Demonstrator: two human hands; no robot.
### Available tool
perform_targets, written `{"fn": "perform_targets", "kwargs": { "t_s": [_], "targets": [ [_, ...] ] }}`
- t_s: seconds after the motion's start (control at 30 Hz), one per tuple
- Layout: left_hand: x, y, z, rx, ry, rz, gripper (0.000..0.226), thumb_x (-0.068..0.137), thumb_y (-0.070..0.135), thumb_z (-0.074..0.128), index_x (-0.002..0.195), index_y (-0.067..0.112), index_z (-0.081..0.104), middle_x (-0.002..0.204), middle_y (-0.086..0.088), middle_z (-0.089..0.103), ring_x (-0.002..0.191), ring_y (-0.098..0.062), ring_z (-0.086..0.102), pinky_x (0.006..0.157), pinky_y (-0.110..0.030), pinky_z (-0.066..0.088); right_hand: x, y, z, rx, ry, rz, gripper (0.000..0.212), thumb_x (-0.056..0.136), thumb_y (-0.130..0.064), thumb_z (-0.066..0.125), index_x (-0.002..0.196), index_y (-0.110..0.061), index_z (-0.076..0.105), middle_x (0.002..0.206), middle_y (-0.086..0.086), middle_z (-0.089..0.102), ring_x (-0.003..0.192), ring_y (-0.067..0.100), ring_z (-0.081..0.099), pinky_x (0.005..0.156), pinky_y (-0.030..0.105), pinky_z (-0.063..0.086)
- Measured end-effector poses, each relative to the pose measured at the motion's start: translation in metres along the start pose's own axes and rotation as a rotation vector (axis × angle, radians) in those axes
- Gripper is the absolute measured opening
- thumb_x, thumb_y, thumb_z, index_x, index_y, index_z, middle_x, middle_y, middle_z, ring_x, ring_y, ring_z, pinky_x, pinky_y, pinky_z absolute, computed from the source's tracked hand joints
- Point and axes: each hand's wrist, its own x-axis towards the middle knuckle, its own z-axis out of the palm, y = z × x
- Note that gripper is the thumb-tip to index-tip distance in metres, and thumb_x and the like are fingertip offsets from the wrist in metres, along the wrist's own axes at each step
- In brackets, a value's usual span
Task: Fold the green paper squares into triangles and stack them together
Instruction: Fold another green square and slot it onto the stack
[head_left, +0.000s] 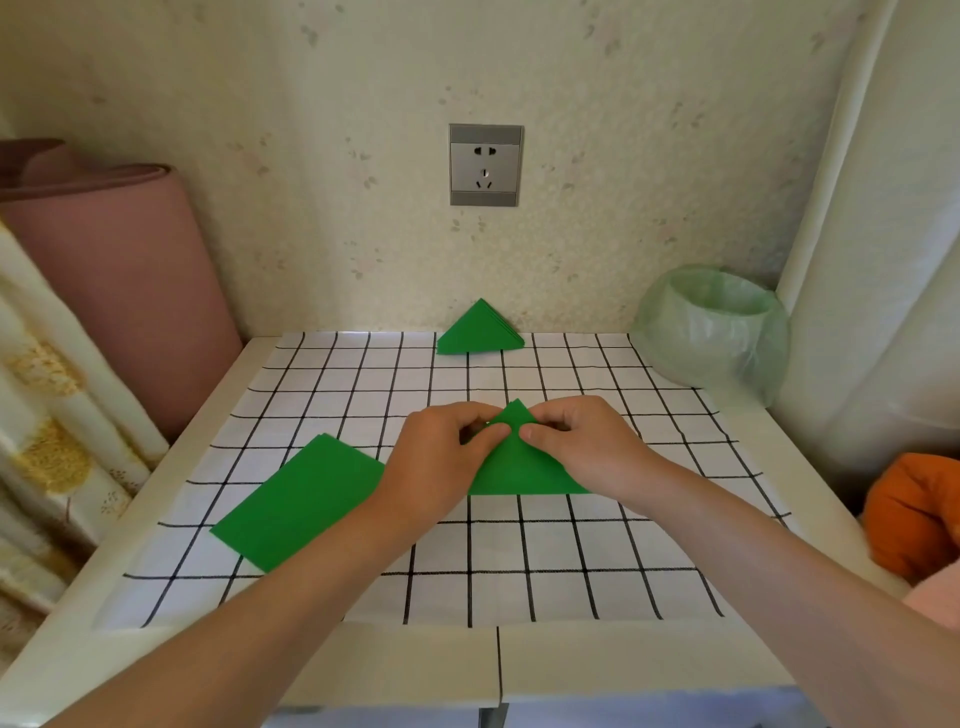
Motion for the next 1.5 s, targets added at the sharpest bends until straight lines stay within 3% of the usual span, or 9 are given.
{"fn": "perform_targets", "kwargs": {
  "t_s": [0.1,0.23,0.4,0.53,0.73,0.87,1.03,1.23,1.5],
  "targets": [
    [-0.001,0.001,0.000,-0.024,0.004,-0.004,0.023,0.091,0.023,0.066,0.109,0.037,0.070,0.078,0.019,0.068,0.076,0.000,0.062,0.070,-0.010,0.048,0.001,0.002,-0.001,-0.009,0.017,-0.008,0.016,0.097,-0.020,0.061,0.095,-0.018,0.076,0.088,0.007,0.075,0.077,0.016,0.067,0.077,0.035,0.055],
    [-0.002,0.003,0.001,-0.038,-0.019,0.014,0.033,0.093,0.017,0.064,0.112,0.044,0.062,0.083,0.034,0.062,0.079,0.016,0.058,0.070,-0.002,0.043,0.002,0.003,0.000,-0.023,0.042,-0.046,0.016,0.096,-0.019,0.062,0.091,-0.021,0.076,0.079,-0.002,0.073,0.070,0.005,0.064,0.068,0.026,0.052],
    [-0.003,-0.002,0.007,-0.017,-0.014,-0.006,0.031,0.095,0.020,0.061,0.125,0.026,0.065,0.096,0.018,0.067,0.083,0.014,0.056,0.072,-0.002,0.040,0.002,0.006,0.002,-0.121,0.042,-0.110,0.019,0.098,-0.021,0.057,0.093,-0.015,0.075,0.083,0.006,0.073,0.081,0.026,0.067,0.078,0.045,0.055],
    [-0.001,-0.002,0.007,-0.028,-0.002,-0.013,0.030,0.096,0.021,0.060,0.124,0.025,0.067,0.099,0.012,0.071,0.086,0.004,0.060,0.076,-0.005,0.043,0.000,0.003,0.004,-0.179,0.076,-0.130,0.027,0.102,-0.023,0.047,0.107,-0.024,0.073,0.090,-0.003,0.072,0.085,0.016,0.065,0.081,0.036,0.052],
    [-0.001,0.000,0.011,-0.010,-0.030,0.013,0.029,0.096,0.018,0.058,0.124,0.024,0.067,0.089,0.010,0.068,0.077,0.008,0.055,0.070,-0.003,0.038,-0.005,0.001,0.004,-0.331,0.074,-0.152,0.033,0.104,-0.023,0.041,0.091,-0.008,0.067,0.080,0.010,0.065,0.077,0.025,0.060,0.073,0.040,0.047],
    [0.000,-0.001,0.011,-0.023,-0.042,-0.004,0.030,0.096,0.017,0.058,0.124,0.024,0.067,0.095,0.010,0.071,0.080,0.009,0.057,0.072,-0.003,0.040,-0.004,0.002,0.003,-0.345,0.079,-0.141,0.030,0.103,-0.024,0.043,0.094,-0.011,0.069,0.084,0.007,0.067,0.080,0.024,0.062,0.074,0.039,0.049],
    [-0.002,0.001,0.014,-0.047,-0.085,-0.050,0.030,0.096,0.014,0.058,0.123,0.023,0.066,0.106,0.019,0.068,0.087,0.021,0.056,0.081,0.002,0.040,0.001,0.004,0.003,-0.249,0.182,-0.028,0.010,0.093,-0.027,0.061,0.094,-0.029,0.071,0.089,-0.015,0.068,0.084,0.005,0.062,0.066,0.016,0.043],
    [-0.001,-0.006,0.019,0.016,-0.186,-0.181,0.030,0.096,0.020,0.057,0.125,0.024,0.066,0.115,0.011,0.070,0.103,0.001,0.063,0.095,-0.015,0.047,0.005,0.007,0.005,-0.182,0.075,0.156,0.011,0.086,-0.023,0.064,0.082,-0.024,0.074,0.080,-0.006,0.072,0.079,0.012,0.067,0.071,0.029,0.053],
    [-0.002,-0.014,0.025,0.435,-0.286,-0.177,0.022,0.091,0.023,0.052,0.094,0.019,0.073,0.081,-0.003,0.070,0.079,-0.020,0.064,0.075,-0.037,0.055,0.012,0.020,0.021,-0.372,-0.016,0.210,0.020,0.084,-0.027,0.058,0.075,-0.021,0.076,0.071,0.000,0.071,0.077,0.023,0.068,0.074,0.037,0.056]
  ]
}}
